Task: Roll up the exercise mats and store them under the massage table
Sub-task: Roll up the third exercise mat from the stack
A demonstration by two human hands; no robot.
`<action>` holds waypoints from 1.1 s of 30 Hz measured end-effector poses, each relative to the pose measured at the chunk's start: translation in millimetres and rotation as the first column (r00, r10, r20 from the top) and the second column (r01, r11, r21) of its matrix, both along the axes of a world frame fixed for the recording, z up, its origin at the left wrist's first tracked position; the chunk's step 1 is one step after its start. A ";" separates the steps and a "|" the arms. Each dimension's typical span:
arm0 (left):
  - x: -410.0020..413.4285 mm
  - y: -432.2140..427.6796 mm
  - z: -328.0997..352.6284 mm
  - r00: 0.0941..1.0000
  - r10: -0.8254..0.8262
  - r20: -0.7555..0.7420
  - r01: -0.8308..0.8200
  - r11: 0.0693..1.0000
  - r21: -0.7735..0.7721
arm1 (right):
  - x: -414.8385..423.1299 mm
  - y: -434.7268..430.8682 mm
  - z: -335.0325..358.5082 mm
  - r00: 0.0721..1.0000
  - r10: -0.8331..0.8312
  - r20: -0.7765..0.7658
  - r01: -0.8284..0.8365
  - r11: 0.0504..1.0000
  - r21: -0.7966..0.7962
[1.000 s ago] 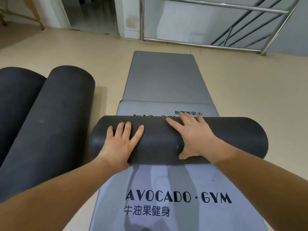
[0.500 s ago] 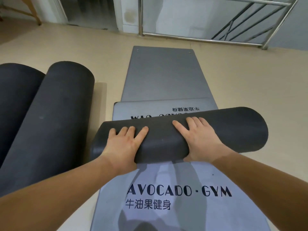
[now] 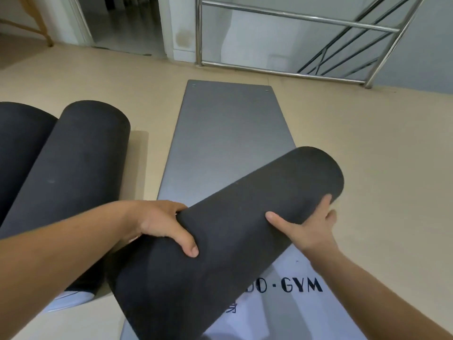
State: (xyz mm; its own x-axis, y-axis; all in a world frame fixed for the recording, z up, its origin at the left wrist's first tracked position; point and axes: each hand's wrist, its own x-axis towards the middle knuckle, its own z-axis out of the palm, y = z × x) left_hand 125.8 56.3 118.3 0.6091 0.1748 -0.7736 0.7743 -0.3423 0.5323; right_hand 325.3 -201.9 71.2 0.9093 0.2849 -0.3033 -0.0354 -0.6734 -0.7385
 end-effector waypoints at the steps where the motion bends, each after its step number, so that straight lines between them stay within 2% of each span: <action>1: -2.6 -6.3 -8.6 0.999 0.040 -0.008 -0.040 0.998 -0.054 | -13.7 -2.0 -14.9 0.954 -0.085 -0.286 0.112 0.991 0.078; 2: -6.5 -15.7 -19.1 0.997 0.077 -0.012 -0.078 0.993 -0.085 | -25.4 -1.5 -24.5 0.861 -0.098 -0.499 0.171 0.980 0.102; 3: -12.1 -26.7 -30.7 0.994 0.110 -0.011 -0.111 0.989 -0.098 | -33.6 -1.3 -28.7 0.794 -0.082 -0.603 0.198 0.972 0.129; 4: -18.0 -37.1 -41.6 0.988 0.155 -0.002 -0.154 0.981 -0.113 | -36.0 -0.6 -30.4 0.774 -0.052 -0.630 0.198 0.966 0.164; 10: -47.3 -43.6 -70.5 0.907 0.412 0.083 -0.392 0.900 -0.190 | -43.2 -14.7 -39.1 0.865 0.034 -0.500 0.133 0.947 0.293; 11: -50.1 -42.0 -71.2 0.897 0.432 0.094 -0.411 0.894 -0.180 | -54.7 -19.4 -41.9 0.849 0.049 -0.527 0.122 0.951 0.284; 13: -54.9 -42.7 -72.7 0.897 0.425 0.121 -0.408 0.901 -0.146 | -83.5 -27.7 -50.3 0.754 0.073 -0.652 0.118 0.962 0.245; 15: -57.2 -44.2 -72.1 0.894 0.422 0.153 -0.407 0.905 -0.122 | -103.8 -28.4 -58.5 0.680 0.043 -0.732 0.178 0.959 0.222; 18: -61.9 -43.4 -73.1 0.892 0.420 0.168 -0.401 0.906 -0.138 | -108.8 -19.8 -64.8 0.710 0.015 -0.704 0.224 0.943 0.246; 21: -74.2 -40.0 -71.9 0.879 0.444 0.172 -0.424 0.895 -0.138 | -99.1 -4.8 -64.1 0.724 0.089 -0.684 0.145 0.950 0.277; 25: -100.3 -35.9 -67.7 0.824 0.538 0.175 -0.523 0.843 -0.127 | -84.1 45.2 -52.5 0.722 0.250 -0.645 -0.065 0.953 0.297; 27: -110.9 -29.8 -69.1 0.796 0.568 0.206 -0.579 0.815 -0.009 | -80.5 81.6 -53.1 0.722 0.350 -0.597 -0.150 0.921 0.359; 28: -119.5 -22.4 -69.3 0.804 0.540 0.248 -0.581 0.801 0.142 | -84.4 104.4 -55.5 0.712 0.393 -0.582 -0.191 0.906 0.378; 29: -123.6 -18.2 -66.2 0.844 0.448 0.294 -0.530 0.777 0.340 | -87.8 121.8 -56.7 0.702 0.428 -0.569 -0.217 0.890 0.401; 30: -123.6 -18.6 -61.5 0.888 0.304 0.345 -0.452 0.712 0.537 | -91.3 134.0 -55.4 0.698 0.452 -0.556 -0.236 0.877 0.418; 31: -125.4 -20.2 -57.0 0.903 0.156 0.400 -0.401 0.638 0.657 | -99.2 147.5 -54.2 0.693 0.471 -0.546 -0.258 0.869 0.422; 32: -125.9 -24.2 -53.9 0.901 0.035 0.433 -0.361 0.616 0.700 | -107.0 158.9 -55.1 0.696 0.471 -0.542 -0.268 0.871 0.413; 33: -124.1 -31.0 -50.7 0.908 -0.051 0.416 -0.290 0.638 0.713 | -113.5 166.2 -56.1 0.701 0.459 -0.546 -0.259 0.877 0.404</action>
